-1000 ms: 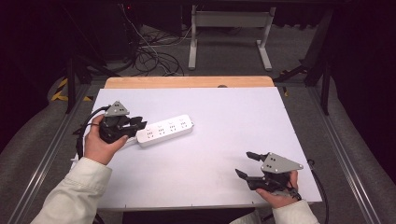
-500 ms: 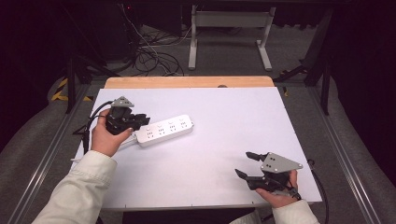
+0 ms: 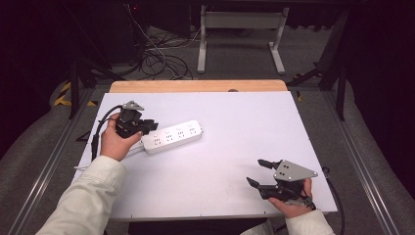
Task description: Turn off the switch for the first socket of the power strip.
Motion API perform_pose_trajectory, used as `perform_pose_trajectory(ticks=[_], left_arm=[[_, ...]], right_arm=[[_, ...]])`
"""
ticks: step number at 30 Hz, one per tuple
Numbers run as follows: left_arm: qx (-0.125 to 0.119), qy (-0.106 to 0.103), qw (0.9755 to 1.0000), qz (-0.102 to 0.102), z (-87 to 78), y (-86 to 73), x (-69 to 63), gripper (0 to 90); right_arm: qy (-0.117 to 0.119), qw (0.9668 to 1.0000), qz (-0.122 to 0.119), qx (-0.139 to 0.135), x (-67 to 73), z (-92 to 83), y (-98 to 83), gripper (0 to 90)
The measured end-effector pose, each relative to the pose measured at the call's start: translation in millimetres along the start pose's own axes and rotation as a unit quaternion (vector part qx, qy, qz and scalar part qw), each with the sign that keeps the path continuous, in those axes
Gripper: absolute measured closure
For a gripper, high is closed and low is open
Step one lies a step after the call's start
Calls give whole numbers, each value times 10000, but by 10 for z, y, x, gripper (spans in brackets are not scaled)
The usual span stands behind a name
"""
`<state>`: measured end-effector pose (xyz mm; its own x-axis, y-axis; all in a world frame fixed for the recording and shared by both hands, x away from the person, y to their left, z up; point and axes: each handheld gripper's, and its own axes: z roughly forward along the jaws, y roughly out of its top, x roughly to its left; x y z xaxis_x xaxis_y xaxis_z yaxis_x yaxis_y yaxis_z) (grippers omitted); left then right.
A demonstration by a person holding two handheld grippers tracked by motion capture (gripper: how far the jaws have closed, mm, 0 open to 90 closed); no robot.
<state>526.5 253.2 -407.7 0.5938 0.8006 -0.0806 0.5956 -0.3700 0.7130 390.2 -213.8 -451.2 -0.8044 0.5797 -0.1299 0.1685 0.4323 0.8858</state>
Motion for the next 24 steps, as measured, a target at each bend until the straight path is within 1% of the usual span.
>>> perform_pose_trajectory(ticks=[4, 5, 6, 7, 8, 9, 11, 16, 18, 19, 20, 22, 23, 24], left_arm=[[75, 17, 9999, -107, 41, 3, 11, 743], [133, 53, 9999, -67, 45, 6, 21, 754], [172, -45, 9996, -196, 61, 4, 17, 776], [230, -98, 9994, -237, 72, 7, 28, 801], [326, -127, 9990, -284, 76, 11, 38, 852], [409, -132, 9986, -311, 83, 16, 50, 852], [506, -114, 9979, -383, 101, 25, 65, 892], [682, -101, 9965, -474, 141, 64, 72, 896], [806, -8, 9956, -482, 165, 85, 67, 897], [878, -16, 9947, -526, 177, 94, 61, 897], [946, 46, 9940, -538, 190, 105, 58, 897], [1017, 68, 9931, -578, 209, 119, 57, 897], [1055, 129, 9924, -613, 219, 123, 54, 897], [1104, 128, 9917, -646, 232, 127, 57, 897]], right_arm=[[10, 10000, -11, -6, 0, -3, -1, 316], [17, 10000, -9, -5, 0, -3, -1, 316], [30, 10000, -16, -1, -1, -2, -2, 316], [38, 10000, -15, 4, -1, -1, -2, 316], [48, 10000, -22, -1, -3, -1, -2, 316], [48, 10000, -22, -1, -3, -1, -2, 316], [55, 10000, -11, -7, -3, -3, -2, 316], [72, 10000, -21, -6, -4, -6, -3, 316], [79, 10000, -21, -10, -4, -7, -3, 316], [85, 10000, -19, -10, -4, -7, -3, 316], [88, 10000, -22, -9, -3, -7, -3, 316], [94, 10000, -25, -11, -3, -10, -4, 316], [95, 10000, -24, -13, -3, -11, -4, 316], [95, 10000, -21, -16, -3, -12, -4, 316]])
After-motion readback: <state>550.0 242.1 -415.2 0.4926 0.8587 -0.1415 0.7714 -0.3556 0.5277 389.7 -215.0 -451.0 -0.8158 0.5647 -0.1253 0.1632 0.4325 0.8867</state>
